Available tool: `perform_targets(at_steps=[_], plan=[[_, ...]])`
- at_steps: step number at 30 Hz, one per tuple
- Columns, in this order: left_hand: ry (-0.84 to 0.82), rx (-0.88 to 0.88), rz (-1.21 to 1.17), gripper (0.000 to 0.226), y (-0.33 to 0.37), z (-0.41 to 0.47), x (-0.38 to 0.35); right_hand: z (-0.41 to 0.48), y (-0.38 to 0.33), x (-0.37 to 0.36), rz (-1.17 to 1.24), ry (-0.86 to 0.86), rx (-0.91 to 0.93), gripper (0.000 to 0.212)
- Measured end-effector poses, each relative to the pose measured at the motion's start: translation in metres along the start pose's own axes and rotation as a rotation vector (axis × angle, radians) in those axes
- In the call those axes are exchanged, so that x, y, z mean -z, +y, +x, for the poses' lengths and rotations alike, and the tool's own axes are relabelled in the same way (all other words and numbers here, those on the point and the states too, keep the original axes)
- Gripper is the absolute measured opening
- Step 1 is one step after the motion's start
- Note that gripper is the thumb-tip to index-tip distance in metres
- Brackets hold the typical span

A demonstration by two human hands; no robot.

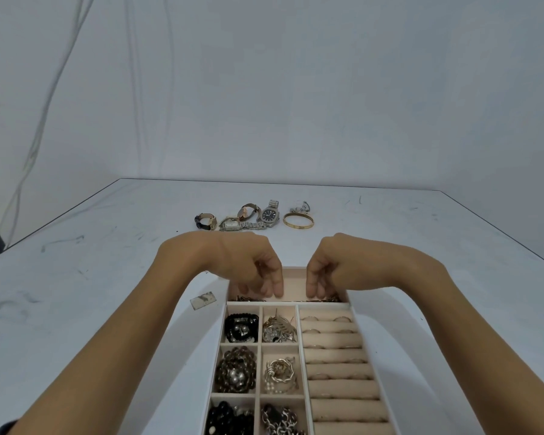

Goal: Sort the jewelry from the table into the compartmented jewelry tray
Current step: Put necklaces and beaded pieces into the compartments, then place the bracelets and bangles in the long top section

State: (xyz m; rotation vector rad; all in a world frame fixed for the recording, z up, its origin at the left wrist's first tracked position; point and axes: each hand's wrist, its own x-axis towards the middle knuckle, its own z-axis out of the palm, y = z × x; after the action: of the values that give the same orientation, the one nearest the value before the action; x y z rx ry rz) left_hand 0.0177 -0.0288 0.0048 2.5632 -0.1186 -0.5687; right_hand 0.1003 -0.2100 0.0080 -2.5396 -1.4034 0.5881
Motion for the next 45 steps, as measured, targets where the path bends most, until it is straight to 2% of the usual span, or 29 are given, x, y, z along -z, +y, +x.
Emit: perform_targets(at_steps=[13, 20, 25, 31, 34, 36, 39, 42, 45], plan=[[0.005, 0.039, 0.058, 0.028, -0.005, 0.0, 0.0, -0.006, 0.001, 0.004, -0.012, -0.023, -0.033, 0.044], [0.002, 0.04, 0.077, 0.028, -0.005, 0.001, 0.001, -0.012, -0.002, 0.006, -0.013, 0.004, -0.037, 0.027], [0.0, 0.039, 0.058, 0.029, -0.006, 0.001, 0.001, -0.01, -0.003, 0.003, -0.03, 0.009, -0.038, 0.028], [-0.006, 0.02, 0.055, 0.028, -0.006, 0.0, 0.003, -0.008, 0.004, 0.005, 0.014, -0.027, -0.01, 0.027], [0.005, -0.029, 0.046, 0.024, -0.007, -0.002, 0.003, -0.007, 0.01, 0.008, 0.127, -0.044, 0.056, 0.024], [0.066, -0.078, 0.037, 0.023, -0.008, -0.003, 0.005, -0.007, 0.015, 0.011, 0.242, 0.008, 0.103, 0.023], [0.24, -0.147, -0.008, 0.02, -0.01, -0.001, 0.007, -0.009, 0.024, 0.018, 0.353, 0.194, 0.126, 0.02], [0.445, -0.185, -0.008, 0.016, -0.015, 0.004, 0.006, -0.011, 0.036, 0.024, 0.442, 0.37, 0.088, 0.02], [0.528, -0.164, 0.034, 0.017, -0.025, 0.012, 0.005, -0.009, 0.047, 0.025, 0.547, 0.505, 0.013, 0.022]])
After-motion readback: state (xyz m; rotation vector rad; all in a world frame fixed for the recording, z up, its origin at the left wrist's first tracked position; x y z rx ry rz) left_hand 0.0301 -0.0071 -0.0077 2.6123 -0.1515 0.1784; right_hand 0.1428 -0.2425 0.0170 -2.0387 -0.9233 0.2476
